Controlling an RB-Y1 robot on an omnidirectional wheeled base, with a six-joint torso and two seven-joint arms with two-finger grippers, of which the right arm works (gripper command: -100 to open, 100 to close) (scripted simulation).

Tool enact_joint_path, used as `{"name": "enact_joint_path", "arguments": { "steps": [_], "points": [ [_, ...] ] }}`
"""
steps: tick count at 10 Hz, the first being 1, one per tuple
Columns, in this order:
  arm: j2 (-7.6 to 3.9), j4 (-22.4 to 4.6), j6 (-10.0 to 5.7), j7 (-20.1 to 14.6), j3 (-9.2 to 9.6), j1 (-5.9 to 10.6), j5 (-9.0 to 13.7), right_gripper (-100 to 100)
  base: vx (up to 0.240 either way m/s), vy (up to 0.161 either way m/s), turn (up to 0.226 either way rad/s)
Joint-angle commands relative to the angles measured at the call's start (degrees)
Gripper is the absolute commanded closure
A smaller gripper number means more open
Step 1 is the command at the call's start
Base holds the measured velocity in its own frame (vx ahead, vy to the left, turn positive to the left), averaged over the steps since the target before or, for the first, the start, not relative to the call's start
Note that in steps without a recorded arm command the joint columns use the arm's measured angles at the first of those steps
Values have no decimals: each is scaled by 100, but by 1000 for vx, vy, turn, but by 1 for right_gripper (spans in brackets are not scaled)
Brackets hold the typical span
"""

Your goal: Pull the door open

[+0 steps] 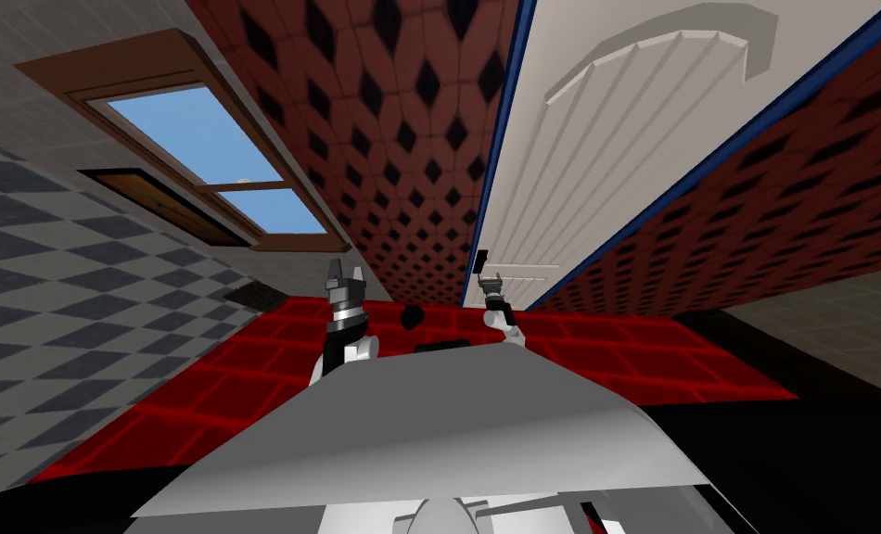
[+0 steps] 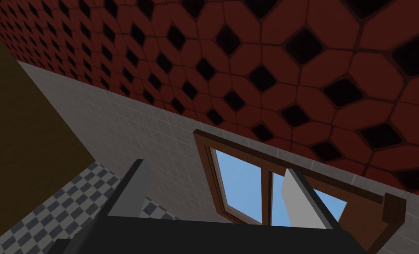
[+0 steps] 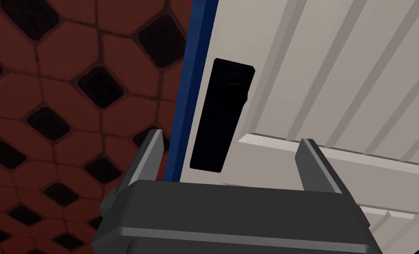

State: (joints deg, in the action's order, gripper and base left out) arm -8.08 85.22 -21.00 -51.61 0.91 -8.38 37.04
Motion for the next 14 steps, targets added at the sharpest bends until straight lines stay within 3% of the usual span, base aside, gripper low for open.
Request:
{"name": "enact_joint_path", "arguments": {
  "steps": [1,5,6,7,8,10,14],
  "points": [
    [-29,-196,64,-211,-15,88,201,-100,92,-169,150],
    [-54,-593,137,-559,-19,260,548,-100,74,-132,121],
    [-45,-503,140,-496,-24,215,500,-100,26,-51,19],
    [-194,-593,99,-633,-107,199,566,-100,155,-12,162],
    [-246,-622,83,-676,-136,193,587,-100,199,-3,145],
    [-490,-760,5,-877,-273,163,682,-100,181,-1,175],
    [-834,-955,-103,-1160,-465,121,816,-100,164,-18,134]
  ]
}}
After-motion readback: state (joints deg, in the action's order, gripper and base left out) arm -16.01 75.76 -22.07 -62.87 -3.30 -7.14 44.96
